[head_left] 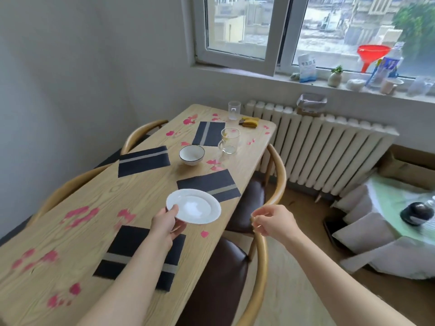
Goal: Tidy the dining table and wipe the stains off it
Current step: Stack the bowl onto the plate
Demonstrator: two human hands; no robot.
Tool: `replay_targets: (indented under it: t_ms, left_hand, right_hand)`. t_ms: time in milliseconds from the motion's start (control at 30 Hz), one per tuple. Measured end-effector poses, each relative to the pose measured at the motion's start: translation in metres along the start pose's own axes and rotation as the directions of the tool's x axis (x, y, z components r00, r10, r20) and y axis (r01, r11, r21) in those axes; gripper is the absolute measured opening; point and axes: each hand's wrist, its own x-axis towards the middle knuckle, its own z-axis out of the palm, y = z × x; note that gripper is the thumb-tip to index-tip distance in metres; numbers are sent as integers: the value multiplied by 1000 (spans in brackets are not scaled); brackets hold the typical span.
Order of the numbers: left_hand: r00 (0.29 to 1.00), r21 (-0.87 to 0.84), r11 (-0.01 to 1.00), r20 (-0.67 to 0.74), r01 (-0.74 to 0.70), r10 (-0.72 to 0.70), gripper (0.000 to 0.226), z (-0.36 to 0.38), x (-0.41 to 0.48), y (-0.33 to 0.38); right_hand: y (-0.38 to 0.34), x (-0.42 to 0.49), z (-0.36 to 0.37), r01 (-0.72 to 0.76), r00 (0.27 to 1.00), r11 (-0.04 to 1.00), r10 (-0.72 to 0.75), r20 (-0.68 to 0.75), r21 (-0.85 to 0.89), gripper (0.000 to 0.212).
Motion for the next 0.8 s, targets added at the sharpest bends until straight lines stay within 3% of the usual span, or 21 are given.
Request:
replay_targets:
  t_ms: [300,500,800]
  left_hand:
    - [996,-153,987,-71,37,-49,35,-3,39,23]
    - [994,-237,970,-84,49,-71,36,-1,82,42]
    - [984,-324,941,-109,96,-138,33,0,138,49]
  right_hand:
    - [-40,56,21,61,993,996,-54,109,-61,16]
    - [-70,106,31,13,995,999,-9,97,-35,15]
    - [-93,182,73,-100,972,995,103,210,-24,16]
